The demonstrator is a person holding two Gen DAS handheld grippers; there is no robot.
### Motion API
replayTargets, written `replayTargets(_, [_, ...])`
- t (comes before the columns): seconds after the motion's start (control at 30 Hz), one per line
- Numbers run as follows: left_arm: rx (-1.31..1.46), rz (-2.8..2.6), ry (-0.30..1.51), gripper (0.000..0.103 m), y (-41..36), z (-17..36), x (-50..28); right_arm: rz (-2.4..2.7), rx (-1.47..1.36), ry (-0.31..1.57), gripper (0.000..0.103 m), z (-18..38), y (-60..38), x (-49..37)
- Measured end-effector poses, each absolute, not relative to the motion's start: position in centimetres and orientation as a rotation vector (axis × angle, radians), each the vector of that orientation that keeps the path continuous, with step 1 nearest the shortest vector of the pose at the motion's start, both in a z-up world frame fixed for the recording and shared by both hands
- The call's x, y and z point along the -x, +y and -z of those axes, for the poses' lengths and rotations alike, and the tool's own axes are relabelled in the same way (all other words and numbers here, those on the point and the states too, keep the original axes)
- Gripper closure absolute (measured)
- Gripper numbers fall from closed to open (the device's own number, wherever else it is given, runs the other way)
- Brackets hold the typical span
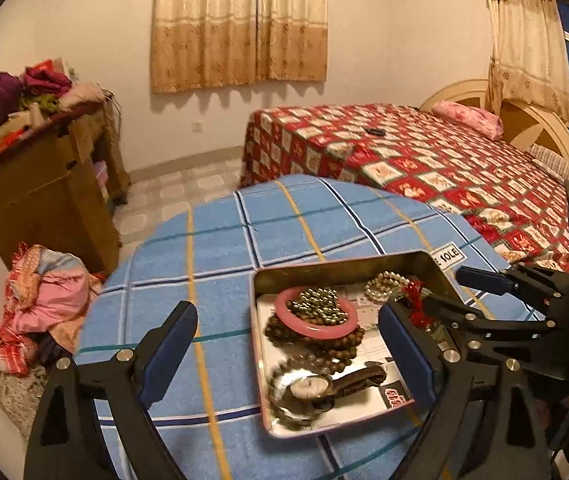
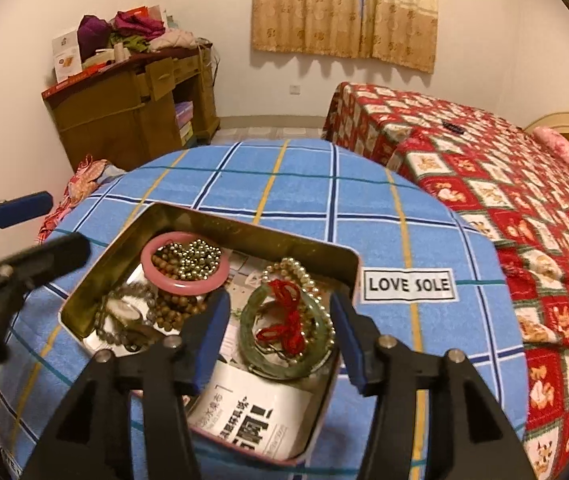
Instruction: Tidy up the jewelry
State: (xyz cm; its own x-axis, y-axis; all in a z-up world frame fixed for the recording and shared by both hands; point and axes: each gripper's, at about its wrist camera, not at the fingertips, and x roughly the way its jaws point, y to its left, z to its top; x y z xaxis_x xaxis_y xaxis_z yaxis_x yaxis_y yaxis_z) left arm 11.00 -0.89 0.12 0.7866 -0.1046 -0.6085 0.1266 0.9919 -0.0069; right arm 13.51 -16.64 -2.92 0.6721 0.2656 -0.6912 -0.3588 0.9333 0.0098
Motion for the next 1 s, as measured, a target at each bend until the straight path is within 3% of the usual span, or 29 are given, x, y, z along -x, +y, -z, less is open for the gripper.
replayTargets(0.13, [-0.033,0.094,0.607,0.011,-0.1,-1.5,-9.2,-0.334,0.122,0.718,0.038,1.8,-17.1,-12.1])
replayTargets(1.0, [-0.027,0.079,0.611,0.011,0.2,-1.6,-6.9,-0.358,0.108,0.67,0.037,-0.2,-17.0,-10.0])
